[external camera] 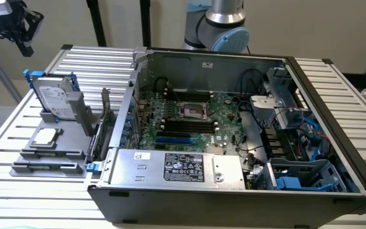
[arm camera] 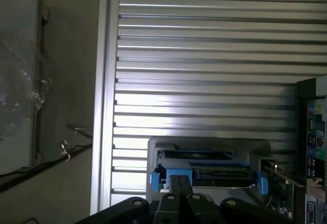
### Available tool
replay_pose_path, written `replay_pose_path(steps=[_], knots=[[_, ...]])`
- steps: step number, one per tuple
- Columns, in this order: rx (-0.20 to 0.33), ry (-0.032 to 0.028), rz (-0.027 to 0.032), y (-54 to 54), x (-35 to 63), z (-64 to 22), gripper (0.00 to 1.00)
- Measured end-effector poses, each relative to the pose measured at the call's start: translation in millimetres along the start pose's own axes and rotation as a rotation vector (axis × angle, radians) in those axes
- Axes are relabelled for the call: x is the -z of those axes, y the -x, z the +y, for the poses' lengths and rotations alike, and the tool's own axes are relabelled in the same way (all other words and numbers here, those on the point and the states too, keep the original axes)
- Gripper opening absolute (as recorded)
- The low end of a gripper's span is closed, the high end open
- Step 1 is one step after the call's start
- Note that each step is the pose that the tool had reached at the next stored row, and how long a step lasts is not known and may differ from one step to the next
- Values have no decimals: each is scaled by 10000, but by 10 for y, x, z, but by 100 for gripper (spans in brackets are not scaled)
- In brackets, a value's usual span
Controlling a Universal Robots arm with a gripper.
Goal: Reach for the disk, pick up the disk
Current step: 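Pick up the disk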
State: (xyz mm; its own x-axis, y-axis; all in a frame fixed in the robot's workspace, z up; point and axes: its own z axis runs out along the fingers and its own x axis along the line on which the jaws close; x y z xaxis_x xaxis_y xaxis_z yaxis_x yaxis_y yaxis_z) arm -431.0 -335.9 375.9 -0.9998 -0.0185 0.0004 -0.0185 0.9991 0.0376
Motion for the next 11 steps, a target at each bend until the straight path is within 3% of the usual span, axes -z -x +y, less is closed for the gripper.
replay_pose_path(steps=[6,11], knots=[[10,-1,1,0,0,0,11],[815,-1,31,0,0,0,11]])
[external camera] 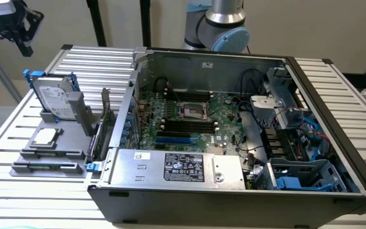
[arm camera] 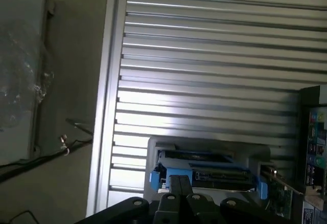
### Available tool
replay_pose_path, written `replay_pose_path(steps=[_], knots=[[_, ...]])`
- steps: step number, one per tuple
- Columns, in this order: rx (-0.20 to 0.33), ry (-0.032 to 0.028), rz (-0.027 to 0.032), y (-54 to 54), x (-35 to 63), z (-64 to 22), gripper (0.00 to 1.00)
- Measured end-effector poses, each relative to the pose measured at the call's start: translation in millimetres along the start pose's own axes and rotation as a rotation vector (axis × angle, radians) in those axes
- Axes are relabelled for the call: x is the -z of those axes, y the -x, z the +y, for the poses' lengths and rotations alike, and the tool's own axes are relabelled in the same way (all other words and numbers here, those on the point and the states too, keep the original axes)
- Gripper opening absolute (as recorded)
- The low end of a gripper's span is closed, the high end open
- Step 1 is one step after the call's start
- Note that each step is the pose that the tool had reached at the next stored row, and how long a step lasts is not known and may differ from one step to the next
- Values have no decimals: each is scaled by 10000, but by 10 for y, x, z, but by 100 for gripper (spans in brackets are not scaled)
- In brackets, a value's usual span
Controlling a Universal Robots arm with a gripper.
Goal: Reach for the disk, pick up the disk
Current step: 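Pick up the disk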
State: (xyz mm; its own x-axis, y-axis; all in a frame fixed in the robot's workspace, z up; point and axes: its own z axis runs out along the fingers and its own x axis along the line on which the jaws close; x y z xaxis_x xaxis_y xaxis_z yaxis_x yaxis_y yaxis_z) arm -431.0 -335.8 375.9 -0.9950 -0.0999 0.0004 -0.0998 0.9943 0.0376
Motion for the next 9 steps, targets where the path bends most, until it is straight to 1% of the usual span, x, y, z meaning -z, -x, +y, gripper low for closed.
replay_pose_path(steps=[9], knots=[[1629,-1,61,0,0,0,11]])
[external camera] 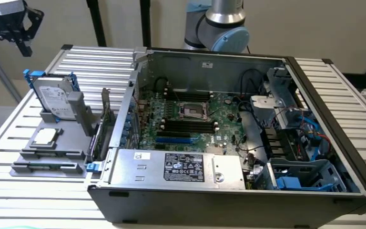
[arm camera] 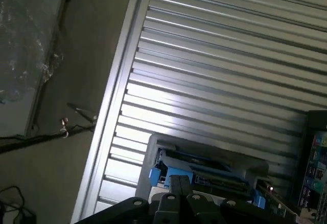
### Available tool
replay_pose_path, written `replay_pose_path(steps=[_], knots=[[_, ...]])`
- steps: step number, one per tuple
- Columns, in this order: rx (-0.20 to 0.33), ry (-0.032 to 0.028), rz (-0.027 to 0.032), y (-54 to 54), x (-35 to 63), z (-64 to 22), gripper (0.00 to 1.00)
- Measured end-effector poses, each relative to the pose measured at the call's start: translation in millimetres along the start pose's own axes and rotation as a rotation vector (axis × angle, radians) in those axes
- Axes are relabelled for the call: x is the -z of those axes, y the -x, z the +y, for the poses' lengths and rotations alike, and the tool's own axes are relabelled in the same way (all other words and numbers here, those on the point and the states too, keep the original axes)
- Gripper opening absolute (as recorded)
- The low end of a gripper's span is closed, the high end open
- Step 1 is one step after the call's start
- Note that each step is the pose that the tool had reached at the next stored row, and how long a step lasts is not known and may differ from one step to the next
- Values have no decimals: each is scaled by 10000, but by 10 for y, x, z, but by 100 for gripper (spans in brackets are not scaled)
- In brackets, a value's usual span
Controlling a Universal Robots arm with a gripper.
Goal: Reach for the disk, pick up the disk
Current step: 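Pick up the disk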
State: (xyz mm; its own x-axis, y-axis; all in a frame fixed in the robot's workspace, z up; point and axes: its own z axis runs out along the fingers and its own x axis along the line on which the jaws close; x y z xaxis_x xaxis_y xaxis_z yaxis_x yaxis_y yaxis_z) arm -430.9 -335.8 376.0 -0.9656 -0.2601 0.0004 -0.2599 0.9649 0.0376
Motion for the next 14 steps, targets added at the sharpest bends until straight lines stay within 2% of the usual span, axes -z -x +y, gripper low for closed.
replay_pose_path(steps=[14], knots=[[2555,-1,96,0,0,0,11]])
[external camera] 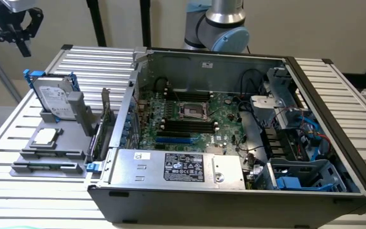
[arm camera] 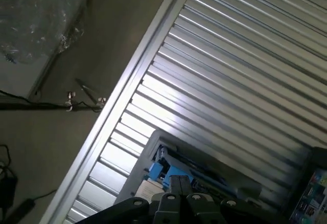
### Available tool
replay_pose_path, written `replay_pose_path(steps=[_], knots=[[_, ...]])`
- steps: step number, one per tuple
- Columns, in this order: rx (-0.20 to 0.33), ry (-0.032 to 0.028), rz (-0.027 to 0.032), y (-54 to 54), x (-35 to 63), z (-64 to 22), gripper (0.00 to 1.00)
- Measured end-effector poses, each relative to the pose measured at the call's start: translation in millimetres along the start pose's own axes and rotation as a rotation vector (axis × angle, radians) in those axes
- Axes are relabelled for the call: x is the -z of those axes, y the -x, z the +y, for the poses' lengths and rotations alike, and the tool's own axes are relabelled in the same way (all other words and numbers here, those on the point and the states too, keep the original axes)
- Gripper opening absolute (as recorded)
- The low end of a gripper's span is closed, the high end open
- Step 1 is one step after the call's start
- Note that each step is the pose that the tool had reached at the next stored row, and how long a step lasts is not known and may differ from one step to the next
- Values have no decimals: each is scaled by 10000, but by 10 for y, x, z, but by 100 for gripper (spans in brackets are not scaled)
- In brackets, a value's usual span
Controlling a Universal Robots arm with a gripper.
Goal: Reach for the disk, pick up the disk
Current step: 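Pick up the disk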
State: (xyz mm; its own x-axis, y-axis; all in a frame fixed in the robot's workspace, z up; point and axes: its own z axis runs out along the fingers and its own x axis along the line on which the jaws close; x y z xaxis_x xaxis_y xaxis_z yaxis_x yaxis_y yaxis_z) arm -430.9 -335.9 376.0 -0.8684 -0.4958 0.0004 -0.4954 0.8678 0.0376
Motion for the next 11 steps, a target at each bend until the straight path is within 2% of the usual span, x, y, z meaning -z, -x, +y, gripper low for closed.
replay_pose_path(steps=[11], knots=[[1993,-1,74,0,0,0,11]])
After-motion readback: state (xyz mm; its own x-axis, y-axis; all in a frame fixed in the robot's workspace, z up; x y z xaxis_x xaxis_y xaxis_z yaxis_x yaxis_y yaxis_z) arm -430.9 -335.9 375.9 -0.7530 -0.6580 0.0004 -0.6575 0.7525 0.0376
